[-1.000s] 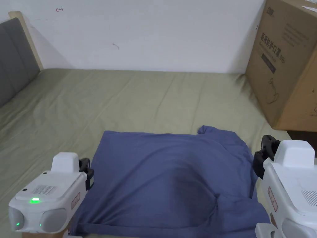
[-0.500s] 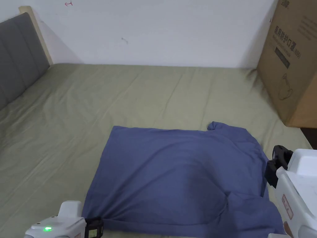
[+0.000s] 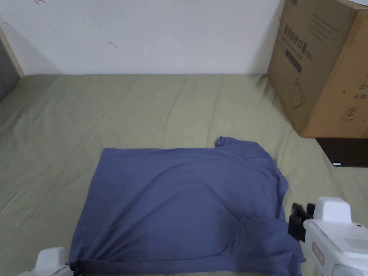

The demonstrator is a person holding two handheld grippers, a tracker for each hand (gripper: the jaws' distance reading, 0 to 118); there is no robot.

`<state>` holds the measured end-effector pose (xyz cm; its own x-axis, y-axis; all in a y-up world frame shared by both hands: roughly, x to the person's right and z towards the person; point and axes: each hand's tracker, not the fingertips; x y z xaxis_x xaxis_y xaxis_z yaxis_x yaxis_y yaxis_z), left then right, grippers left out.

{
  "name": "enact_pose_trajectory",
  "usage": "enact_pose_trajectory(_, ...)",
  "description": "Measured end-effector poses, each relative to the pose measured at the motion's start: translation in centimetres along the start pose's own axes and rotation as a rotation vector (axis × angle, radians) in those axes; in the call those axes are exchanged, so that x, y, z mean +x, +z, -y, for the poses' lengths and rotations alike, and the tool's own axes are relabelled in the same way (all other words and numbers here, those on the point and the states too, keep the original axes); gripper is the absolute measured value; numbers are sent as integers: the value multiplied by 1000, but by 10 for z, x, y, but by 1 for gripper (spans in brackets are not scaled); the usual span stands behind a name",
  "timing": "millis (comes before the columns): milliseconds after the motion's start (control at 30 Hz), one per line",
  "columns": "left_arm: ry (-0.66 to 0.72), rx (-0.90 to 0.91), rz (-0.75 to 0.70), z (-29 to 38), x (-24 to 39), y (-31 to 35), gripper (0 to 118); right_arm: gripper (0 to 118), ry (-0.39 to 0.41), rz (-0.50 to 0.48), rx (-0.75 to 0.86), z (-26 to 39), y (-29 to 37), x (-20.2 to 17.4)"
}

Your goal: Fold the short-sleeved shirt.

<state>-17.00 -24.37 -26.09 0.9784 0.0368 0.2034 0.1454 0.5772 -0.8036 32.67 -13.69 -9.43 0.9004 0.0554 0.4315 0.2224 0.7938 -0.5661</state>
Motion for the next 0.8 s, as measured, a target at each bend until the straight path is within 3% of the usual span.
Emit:
enact_pose_trajectory(67,7,12,1,-4,1,5,1,95,-23,-26,-96,22,-16,8)
enact_pose_trajectory(333,-10,20,-7,-11,6,12,1,93,-53,-19,-290,76,-59,10)
enact_pose_trajectory(433,-4,18,-7,-12,5,10,1,78,-58,-46,-322,81,-68,3)
enact_pose_trajectory(567,-3,15,-8,-12,4,9,1,5,-47,-76,-364,90,-81,2)
enact_pose_trajectory(800,31,36,3,-26,0,16,1,4,-65,-77,-231,67,-55,17)
